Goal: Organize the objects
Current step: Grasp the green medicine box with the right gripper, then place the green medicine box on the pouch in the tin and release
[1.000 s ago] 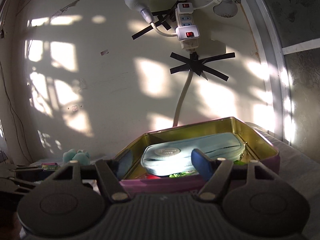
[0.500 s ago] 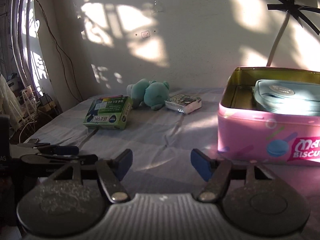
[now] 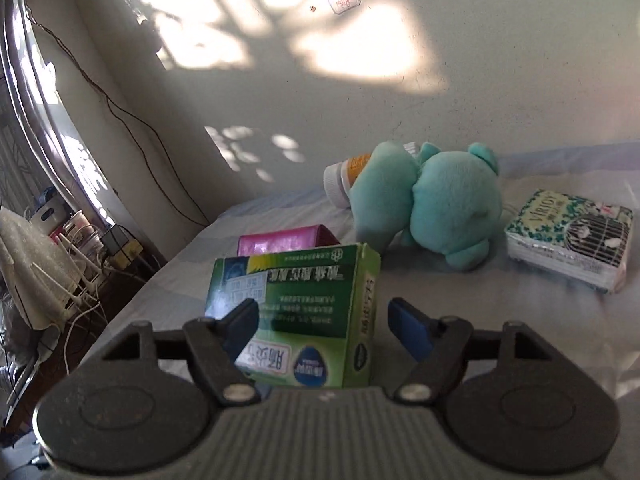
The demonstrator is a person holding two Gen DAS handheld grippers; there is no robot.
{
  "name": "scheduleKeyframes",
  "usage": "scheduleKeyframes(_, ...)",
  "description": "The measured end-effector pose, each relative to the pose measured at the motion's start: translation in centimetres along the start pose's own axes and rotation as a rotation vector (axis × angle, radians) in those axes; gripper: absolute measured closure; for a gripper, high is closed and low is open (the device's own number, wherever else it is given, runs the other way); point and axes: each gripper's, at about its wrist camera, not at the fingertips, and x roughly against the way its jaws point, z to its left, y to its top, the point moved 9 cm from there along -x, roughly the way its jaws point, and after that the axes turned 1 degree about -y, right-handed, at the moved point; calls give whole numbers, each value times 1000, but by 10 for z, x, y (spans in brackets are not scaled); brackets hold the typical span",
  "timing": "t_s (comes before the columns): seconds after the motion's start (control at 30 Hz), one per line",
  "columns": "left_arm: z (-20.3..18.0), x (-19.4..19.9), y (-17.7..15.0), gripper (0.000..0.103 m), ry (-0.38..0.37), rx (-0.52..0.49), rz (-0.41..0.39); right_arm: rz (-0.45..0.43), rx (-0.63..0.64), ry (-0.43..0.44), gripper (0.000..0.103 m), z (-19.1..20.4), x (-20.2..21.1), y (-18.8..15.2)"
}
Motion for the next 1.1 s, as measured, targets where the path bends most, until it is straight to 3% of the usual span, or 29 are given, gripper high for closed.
scheduleKeyframes(0.07,3,-1,0,35,-6,15,3,16,-11,20,30,1,-10,2)
scheduleKeyframes(0.13,5,-1,1,35,-10,33,6,56,-24,55,43,3,-14,-2)
scheduleKeyframes(0.33,8,-3,3,35,-17,60,5,33,-56,101,60,5,12,-15)
scheduleKeyframes(0.53,13,-3,4,33,-37,99,6,68,-158,136,74,-5,85,-47)
scheduleKeyframes(0.67,10,-2,3,31,-61,87,10,102,-218,161,76,-29,152,-73)
scheduleKeyframes(0.77,-1,0,1,30,-102,44,26,60,-162,85,71,-50,206,-90)
scheduleKeyframes(0.87,-23,2,-1,30,-141,-37,44,-49,-100,-137,43,-82,257,-100)
scheduleKeyframes(0.93,-47,5,-2,30,-223,-43,73,-136,-81,-230,28,-94,287,-106)
scheduleKeyframes(1.0,-79,7,-3,30,-319,-67,98,-189,-57,-284,24,-97,306,-113)
scheduleKeyframes(1.1,-126,7,-4,30,-424,-140,127,-197,0,-322,22,-89,310,-125)
